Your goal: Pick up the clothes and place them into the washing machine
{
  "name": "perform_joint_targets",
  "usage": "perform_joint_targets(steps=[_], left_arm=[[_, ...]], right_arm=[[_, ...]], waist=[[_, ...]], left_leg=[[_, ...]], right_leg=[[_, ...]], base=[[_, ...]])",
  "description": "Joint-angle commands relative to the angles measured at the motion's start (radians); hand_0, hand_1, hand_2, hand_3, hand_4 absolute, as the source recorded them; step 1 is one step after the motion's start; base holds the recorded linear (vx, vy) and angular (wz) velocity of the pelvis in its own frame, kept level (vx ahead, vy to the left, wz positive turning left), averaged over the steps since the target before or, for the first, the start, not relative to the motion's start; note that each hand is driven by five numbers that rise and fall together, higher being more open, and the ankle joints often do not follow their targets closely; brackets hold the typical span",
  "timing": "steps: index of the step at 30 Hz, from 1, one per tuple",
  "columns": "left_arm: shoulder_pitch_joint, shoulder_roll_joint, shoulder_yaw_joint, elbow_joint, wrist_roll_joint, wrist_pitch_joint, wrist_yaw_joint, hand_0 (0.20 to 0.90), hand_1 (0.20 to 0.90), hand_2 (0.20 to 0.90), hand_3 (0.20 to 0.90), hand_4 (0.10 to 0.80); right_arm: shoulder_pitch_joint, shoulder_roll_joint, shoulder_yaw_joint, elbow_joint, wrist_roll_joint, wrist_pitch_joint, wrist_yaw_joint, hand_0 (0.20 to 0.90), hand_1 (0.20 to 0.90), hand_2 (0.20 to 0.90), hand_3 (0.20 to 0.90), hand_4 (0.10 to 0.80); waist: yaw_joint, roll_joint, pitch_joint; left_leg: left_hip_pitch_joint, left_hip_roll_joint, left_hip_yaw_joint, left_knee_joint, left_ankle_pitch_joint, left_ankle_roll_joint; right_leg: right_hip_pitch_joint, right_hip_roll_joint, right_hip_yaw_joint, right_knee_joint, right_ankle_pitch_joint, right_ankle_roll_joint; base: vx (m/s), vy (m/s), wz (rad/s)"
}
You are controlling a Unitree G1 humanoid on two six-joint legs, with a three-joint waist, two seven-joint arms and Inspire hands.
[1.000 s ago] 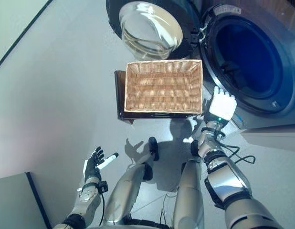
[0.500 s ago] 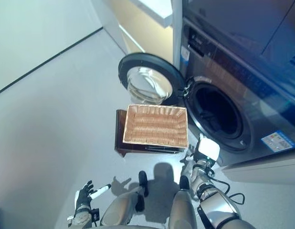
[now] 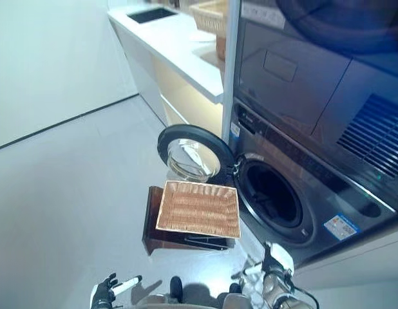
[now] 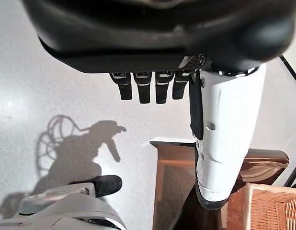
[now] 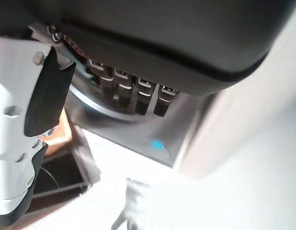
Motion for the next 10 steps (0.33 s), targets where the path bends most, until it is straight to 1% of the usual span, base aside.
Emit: perform_joint_targets(steps=[1, 2, 10], left_arm=[[-0.055, 0.067, 0.028, 0.043, 0.035, -0.004, 0.010, 0.900, 0.900, 0.900, 0.900, 0.800], [-0.054, 0.064, 0.030, 0.054, 0.048, 0.007, 0.004, 0.900, 0.900, 0.900, 0.900, 0.800], [-0.052, 0.039, 0.034, 0.073, 0.049, 0.028, -0.007, 0.900, 0.900, 0.900, 0.900, 0.800]], right_arm=[[-0.045, 0.009, -0.044, -0.001, 0.065, -0.026, 0.003, 0.900, 0.900, 0.900, 0.900, 0.800], [-0.015, 0.020, -0.076, 0.017, 0.097, -0.025, 0.015, 0.900, 0.900, 0.900, 0.900, 0.800], [0.045, 0.047, -0.112, 0.057, 0.134, -0.020, 0.041, 0.900, 0.900, 0.900, 0.900, 0.800]], waist=[[-0.009, -0.040, 0.018], [-0.016, -0.049, 0.002], [-0.034, -0.071, -0.040]], left_leg=[[0.008, -0.005, -0.002, 0.042, -0.030, -0.060], [0.024, -0.002, 0.000, 0.037, -0.033, -0.057], [0.079, 0.005, 0.001, 0.030, -0.045, -0.056]], right_leg=[[0.091, -0.032, -0.019, -0.107, 0.054, 0.021], [0.105, -0.027, -0.024, -0.109, 0.052, 0.019], [0.157, -0.016, -0.025, -0.115, 0.040, 0.016]], base=[[0.031, -0.039, 0.03], [0.000, 0.000, 0.00], [0.033, -0.012, 0.00]])
